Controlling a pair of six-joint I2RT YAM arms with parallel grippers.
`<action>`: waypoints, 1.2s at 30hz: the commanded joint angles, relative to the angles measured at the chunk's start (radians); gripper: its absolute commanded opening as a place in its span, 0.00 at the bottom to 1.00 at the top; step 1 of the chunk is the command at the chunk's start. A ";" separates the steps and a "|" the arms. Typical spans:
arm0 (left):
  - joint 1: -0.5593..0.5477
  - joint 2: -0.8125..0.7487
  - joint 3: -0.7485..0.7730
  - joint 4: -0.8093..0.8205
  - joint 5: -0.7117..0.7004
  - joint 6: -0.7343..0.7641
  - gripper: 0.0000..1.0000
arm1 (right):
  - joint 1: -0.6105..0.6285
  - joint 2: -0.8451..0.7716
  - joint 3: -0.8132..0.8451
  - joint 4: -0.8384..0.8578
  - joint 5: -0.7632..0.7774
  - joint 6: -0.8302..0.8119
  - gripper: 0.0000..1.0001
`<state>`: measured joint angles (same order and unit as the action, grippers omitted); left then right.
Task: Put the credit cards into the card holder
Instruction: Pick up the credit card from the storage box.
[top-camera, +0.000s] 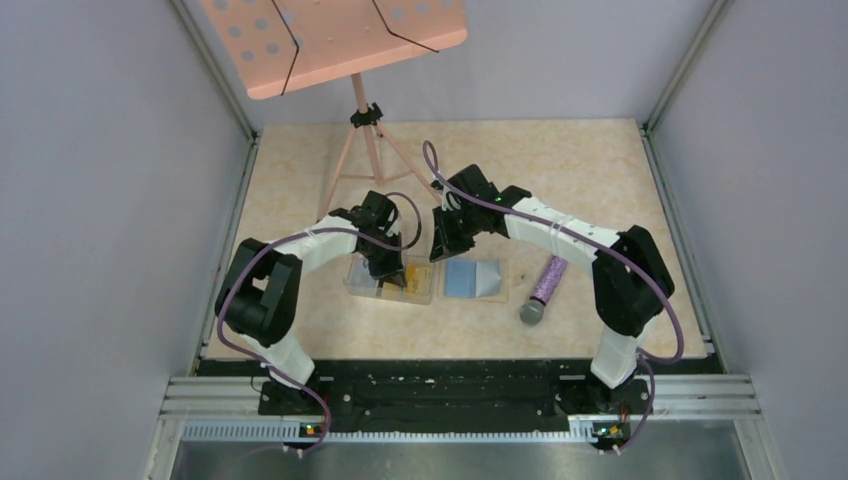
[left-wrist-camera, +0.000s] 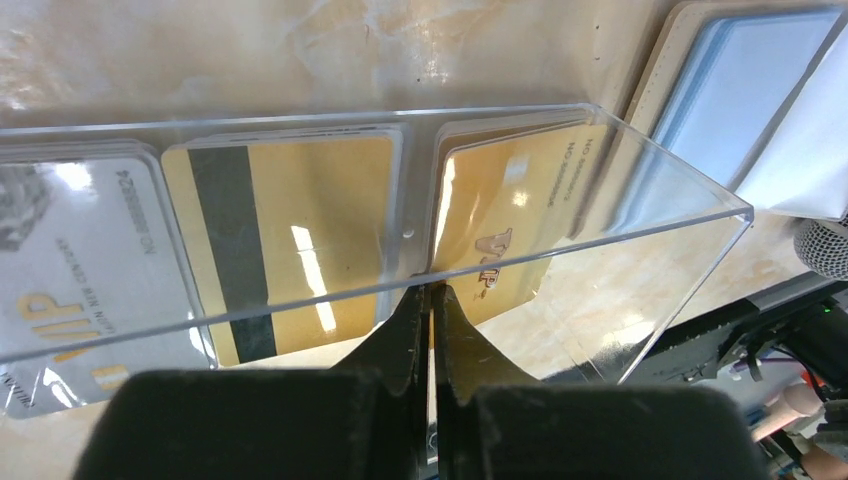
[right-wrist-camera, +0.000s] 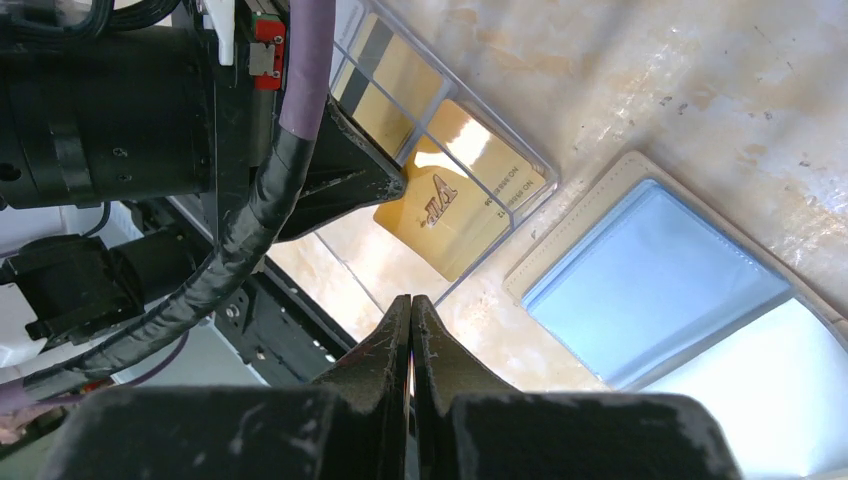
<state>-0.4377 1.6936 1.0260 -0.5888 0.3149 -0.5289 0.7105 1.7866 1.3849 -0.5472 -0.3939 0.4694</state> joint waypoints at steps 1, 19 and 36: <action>-0.007 -0.034 0.041 -0.078 -0.084 0.035 0.00 | -0.005 -0.019 0.010 0.027 -0.008 0.007 0.00; 0.001 -0.082 0.085 -0.053 0.057 0.033 0.00 | -0.005 -0.004 0.024 0.027 -0.034 0.003 0.00; 0.038 -0.099 0.020 0.069 0.173 -0.023 0.00 | -0.048 -0.044 0.000 0.075 -0.091 0.057 0.00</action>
<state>-0.4107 1.6428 1.0630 -0.5808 0.4747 -0.5301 0.6804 1.7870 1.3819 -0.5163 -0.4545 0.5026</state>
